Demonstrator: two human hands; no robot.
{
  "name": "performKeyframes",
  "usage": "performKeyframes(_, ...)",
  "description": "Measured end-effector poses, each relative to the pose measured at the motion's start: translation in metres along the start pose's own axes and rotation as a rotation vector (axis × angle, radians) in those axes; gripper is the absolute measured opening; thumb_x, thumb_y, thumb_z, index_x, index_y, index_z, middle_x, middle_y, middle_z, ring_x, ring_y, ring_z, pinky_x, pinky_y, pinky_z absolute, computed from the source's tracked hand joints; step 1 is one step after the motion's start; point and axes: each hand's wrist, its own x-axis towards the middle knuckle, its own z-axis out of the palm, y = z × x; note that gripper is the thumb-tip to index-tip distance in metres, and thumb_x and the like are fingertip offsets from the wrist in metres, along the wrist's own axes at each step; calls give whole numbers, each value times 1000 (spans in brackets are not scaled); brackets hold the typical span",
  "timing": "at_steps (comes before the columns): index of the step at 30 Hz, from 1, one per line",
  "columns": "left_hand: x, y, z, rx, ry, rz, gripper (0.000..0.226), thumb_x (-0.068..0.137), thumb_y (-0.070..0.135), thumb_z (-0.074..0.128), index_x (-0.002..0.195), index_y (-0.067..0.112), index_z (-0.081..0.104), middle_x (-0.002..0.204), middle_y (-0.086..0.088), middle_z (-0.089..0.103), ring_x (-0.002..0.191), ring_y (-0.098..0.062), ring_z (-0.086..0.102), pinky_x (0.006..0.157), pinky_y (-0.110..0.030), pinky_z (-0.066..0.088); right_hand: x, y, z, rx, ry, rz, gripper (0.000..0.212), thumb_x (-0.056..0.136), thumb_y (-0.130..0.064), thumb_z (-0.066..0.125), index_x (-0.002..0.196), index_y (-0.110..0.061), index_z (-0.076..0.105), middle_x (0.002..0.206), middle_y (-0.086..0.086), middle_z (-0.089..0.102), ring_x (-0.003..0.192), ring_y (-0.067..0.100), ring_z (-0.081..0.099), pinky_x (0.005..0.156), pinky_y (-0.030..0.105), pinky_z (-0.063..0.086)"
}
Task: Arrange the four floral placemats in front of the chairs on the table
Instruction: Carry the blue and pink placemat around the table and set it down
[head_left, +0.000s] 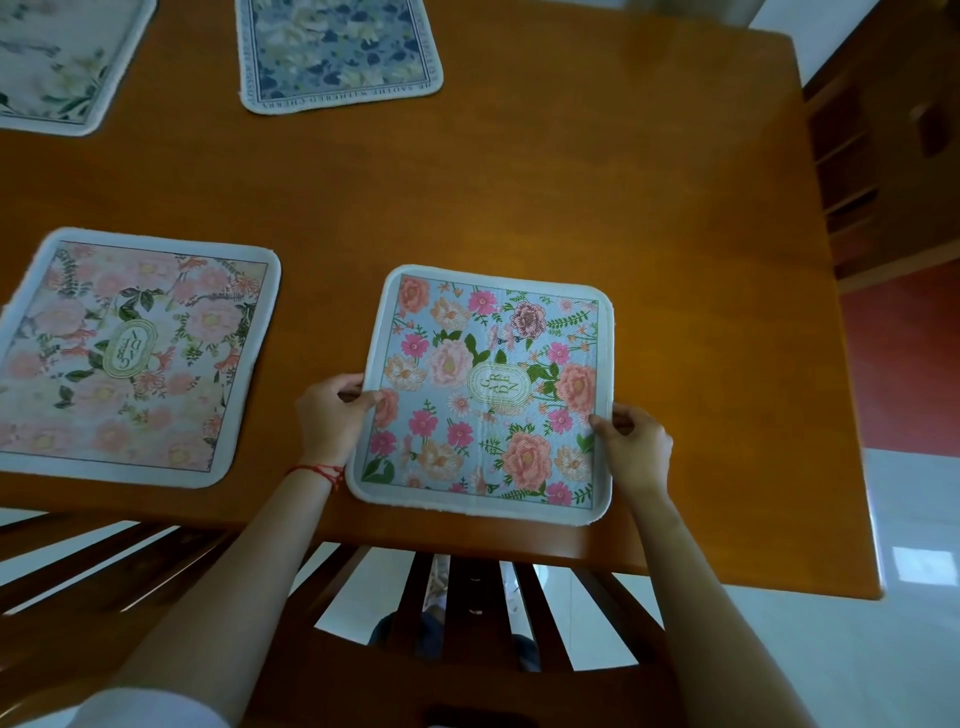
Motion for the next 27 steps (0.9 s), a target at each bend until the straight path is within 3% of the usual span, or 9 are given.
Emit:
performKeyframes(10,-3,-1,0,-7,-2,11,27,79,9,68,103,-2,66,99,-19,68,79,-16,55,58,-11,36,-2,4,1,15,24,7,22,84,-16,65,102,-5,65,94,5,66,75,12,59,54,11,41)
performKeyframes(18,-5,-5,1,0,-13,13,27,81,10,67,105,-2,65,99,-19,68,78,-15,56,56,-10,36,-4,-1,1,26,32,20,21,84,-16,64,103,-5,65,89,-2,62,66,-2,54,51,5,38)
performKeyframes(21,-5,-5,2,12,-16,8,29,82,11,65,108,-2,64,100,-19,68,79,-17,57,56,-11,37,-4,-2,0,16,21,30,22,85,-17,64,103,-5,65,93,2,65,68,4,56,51,7,39)
performKeyframes(27,-10,-3,2,53,-44,2,40,88,16,59,126,5,52,109,-17,59,99,-27,59,73,-24,46,-12,-9,-5,-32,-7,19,24,86,-18,63,108,-6,63,91,-2,61,75,9,56,52,10,40)
